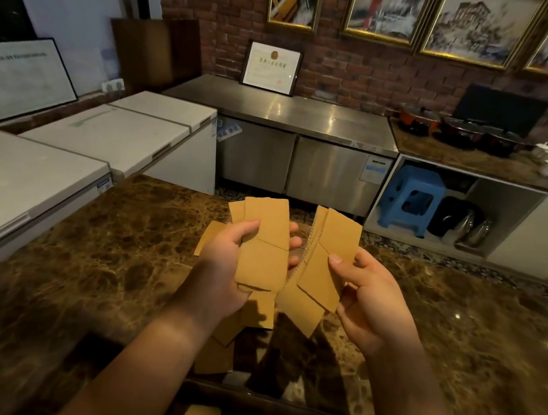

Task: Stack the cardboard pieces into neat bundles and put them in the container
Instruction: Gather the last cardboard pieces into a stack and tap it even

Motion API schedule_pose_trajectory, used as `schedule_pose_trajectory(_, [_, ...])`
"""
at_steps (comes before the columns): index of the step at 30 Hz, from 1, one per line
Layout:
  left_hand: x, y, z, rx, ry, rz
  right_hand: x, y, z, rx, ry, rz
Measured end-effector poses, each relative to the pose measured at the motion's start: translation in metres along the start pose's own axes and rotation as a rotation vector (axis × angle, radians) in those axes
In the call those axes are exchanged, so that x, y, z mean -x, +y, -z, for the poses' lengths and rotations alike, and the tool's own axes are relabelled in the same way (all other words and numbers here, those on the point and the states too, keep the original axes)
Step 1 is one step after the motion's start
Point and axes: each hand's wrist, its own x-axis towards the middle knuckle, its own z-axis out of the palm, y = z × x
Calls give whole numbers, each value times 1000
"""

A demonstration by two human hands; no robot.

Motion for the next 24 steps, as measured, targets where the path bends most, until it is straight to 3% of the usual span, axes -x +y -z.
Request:
schedule_pose_trajectory(5, [12, -1, -3, -367, -35, -94, 1, -2, -4, -43, -3, 27])
schedule_pose_trajectory(8, [15, -5, -6, -466, -50, -144, 3, -3, -8, -29, -24, 55])
schedule_pose_trajectory(19, [-5, -7, 8, -288, 31, -73, 6, -1, -10, 76, -24, 80])
schedule_pose_trajectory(24, [0, -5, 12, -238, 15, -103, 4, -8, -2, -48, 31, 63])
